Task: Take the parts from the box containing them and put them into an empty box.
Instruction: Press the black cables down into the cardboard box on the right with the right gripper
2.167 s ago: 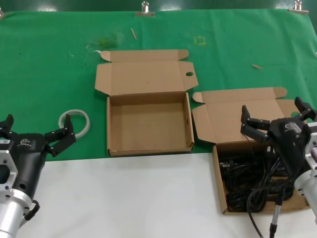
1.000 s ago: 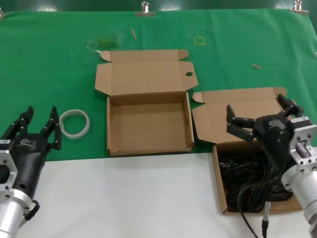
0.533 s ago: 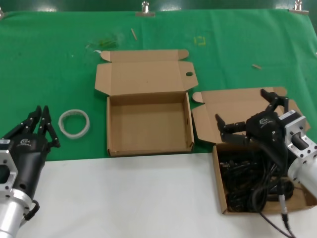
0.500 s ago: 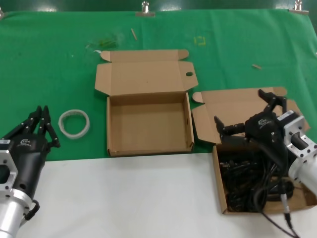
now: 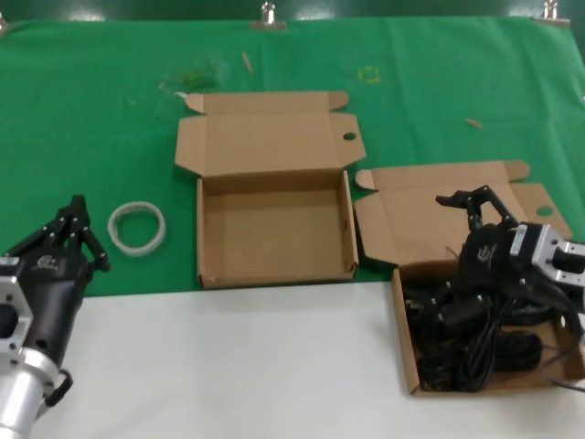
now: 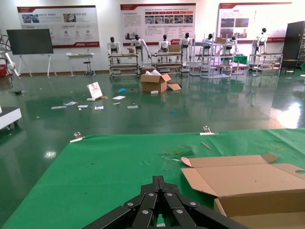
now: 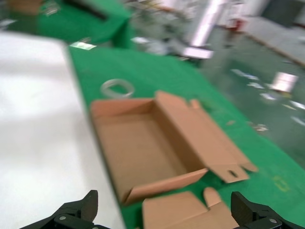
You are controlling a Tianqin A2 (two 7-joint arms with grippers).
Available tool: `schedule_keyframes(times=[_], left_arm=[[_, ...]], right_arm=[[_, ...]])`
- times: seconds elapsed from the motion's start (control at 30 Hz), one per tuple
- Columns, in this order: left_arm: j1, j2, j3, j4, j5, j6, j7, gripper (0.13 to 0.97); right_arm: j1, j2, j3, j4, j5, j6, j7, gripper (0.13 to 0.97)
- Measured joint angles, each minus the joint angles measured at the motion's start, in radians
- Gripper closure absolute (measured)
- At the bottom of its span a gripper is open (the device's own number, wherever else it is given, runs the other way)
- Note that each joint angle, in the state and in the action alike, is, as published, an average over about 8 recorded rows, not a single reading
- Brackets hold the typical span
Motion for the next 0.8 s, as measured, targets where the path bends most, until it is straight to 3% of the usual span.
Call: schedule_keyframes(times=[0.33,0.8], left_arm=[[0.0,0.0,0.0,0.0,0.0,0.0,0.0,0.957],[0.0,0.0,0.0,0.0,0.0,0.0,-0.001,0.957]], right_arm=[[0.229,0.058,-0.097,-0.184,-0.1,-0.29,-0.274,0.129],[0.406,0.047,-0.226,-0.341,-0.32,-0.351,-0.679,0.129]])
